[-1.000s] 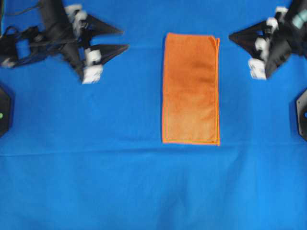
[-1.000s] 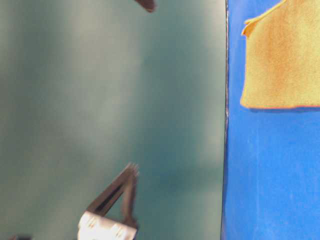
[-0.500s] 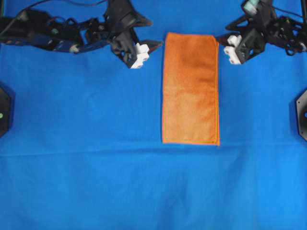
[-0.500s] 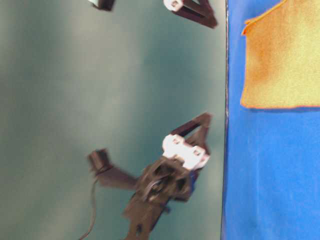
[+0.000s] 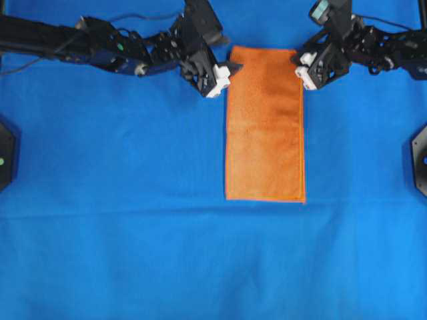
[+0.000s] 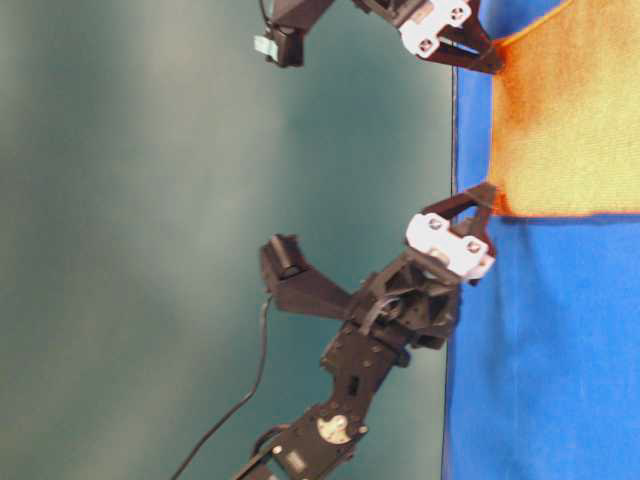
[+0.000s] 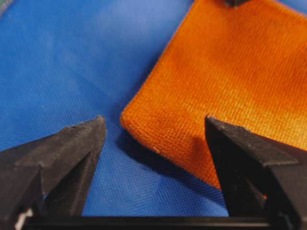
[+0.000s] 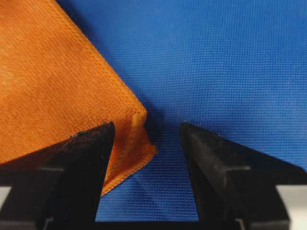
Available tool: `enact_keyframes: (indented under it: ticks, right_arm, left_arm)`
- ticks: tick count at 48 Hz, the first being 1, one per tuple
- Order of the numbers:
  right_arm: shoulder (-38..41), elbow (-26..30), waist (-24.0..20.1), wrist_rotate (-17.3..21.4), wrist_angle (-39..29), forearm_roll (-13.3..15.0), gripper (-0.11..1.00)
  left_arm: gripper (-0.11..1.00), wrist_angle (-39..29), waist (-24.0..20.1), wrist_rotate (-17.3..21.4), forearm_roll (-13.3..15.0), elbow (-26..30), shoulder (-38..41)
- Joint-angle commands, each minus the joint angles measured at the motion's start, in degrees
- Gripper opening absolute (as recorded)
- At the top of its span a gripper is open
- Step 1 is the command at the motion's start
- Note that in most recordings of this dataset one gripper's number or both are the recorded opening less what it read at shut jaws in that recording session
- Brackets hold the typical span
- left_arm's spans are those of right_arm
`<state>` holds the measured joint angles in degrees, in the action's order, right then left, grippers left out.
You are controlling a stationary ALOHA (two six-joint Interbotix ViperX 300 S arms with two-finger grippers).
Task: Fold a vertical towel.
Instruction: 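Close both grippers on the towel's top corners and lift them, then pull both held corners down toward the towel's bottom edge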
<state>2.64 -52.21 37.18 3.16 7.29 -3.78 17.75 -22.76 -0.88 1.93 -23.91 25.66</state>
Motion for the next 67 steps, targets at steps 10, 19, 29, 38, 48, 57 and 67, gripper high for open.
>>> enact_keyframes:
  ticks: [10, 19, 29, 38, 48, 57, 67]
  right_arm:
    - [0.26, 0.62, 0.18, -0.09, 0.53, 0.0, 0.46]
    - [0.26, 0.53, -0.53, -0.53, 0.44, 0.44, 0.02]
    - [0.26, 0.62, -0.7, -0.53, 0.53, 0.79, 0.02]
    - [-0.26, 1.14, -0.7, -0.53, 0.62, 0.88, 0.02]
    - [-4.04, 1.14, -0.7, -0.79, -0.53, 0.88, 0.02]
    - [-8.88, 0.88, -0.7, -0.88, -2.9, 1.05, 0.02]
    - [-13.8, -0.18, -1.23, -0.79, -4.83, 1.05, 0.02]
  left_arm:
    - [0.58, 0.44, 0.0, 0.79, 0.09, 2.46, 1.58]
    - [0.11, 0.53, 0.88, 1.14, -0.09, 2.64, 1.93]
    - [0.02, 0.44, 1.23, 1.14, -0.18, 2.29, 1.85]
    - [0.02, 0.26, 1.14, 1.32, -0.09, 1.85, 0.35]
    - [0.02, 0.0, 1.14, 1.76, -0.09, 0.62, -3.43]
    - [0.02, -0.53, 1.58, 2.11, -0.09, -1.58, -7.73]
    - [0.02, -0.09, 2.9, 2.02, -0.09, -3.96, -10.99]
